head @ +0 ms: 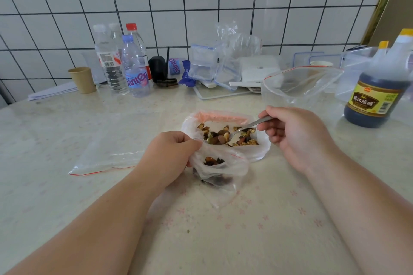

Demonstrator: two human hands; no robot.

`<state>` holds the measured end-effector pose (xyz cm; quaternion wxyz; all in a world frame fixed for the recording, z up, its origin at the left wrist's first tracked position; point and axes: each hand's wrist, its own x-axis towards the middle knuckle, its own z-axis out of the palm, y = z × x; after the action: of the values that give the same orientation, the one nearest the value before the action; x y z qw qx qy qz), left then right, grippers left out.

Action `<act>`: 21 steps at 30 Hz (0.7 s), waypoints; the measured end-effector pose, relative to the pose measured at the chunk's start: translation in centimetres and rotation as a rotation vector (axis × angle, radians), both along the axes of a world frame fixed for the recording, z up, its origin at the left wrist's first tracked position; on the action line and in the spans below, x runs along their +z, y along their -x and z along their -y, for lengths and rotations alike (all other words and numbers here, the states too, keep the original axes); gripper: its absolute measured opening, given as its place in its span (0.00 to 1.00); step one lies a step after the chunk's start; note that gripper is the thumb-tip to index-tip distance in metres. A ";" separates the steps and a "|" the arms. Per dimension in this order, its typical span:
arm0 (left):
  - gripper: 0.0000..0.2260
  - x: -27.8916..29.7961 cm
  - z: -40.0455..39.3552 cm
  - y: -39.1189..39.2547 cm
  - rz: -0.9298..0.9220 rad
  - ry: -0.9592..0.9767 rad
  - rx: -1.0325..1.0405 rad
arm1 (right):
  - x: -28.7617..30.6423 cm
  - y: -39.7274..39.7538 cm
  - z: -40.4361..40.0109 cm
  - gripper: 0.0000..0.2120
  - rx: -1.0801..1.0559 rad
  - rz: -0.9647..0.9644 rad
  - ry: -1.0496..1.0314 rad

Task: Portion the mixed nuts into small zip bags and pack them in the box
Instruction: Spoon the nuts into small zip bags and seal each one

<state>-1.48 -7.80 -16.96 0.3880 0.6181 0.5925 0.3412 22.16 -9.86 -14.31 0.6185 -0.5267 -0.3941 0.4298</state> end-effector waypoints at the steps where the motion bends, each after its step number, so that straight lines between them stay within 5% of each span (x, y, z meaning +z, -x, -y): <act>1: 0.18 0.0 0.0 0.0 0.003 -0.001 0.002 | 0.0 0.2 0.3 0.14 0.023 0.058 -0.031; 8: 0.18 -0.1 0.0 -0.1 0.002 0.000 0.018 | -0.1 0.9 1.5 0.09 0.264 0.299 -0.266; 14: 0.14 -0.1 -0.2 0.1 0.004 0.012 0.036 | -0.4 -0.3 0.7 0.09 -0.047 0.221 -0.231; 21: 0.14 -0.2 -0.4 0.1 -0.010 0.011 0.039 | -1.8 0.5 -0.6 0.10 -0.152 0.589 -0.098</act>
<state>-1.54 -7.42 -17.18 0.3818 0.6061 0.6081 0.3423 21.65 -9.27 -16.12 0.5327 -0.6263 -0.5360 0.1915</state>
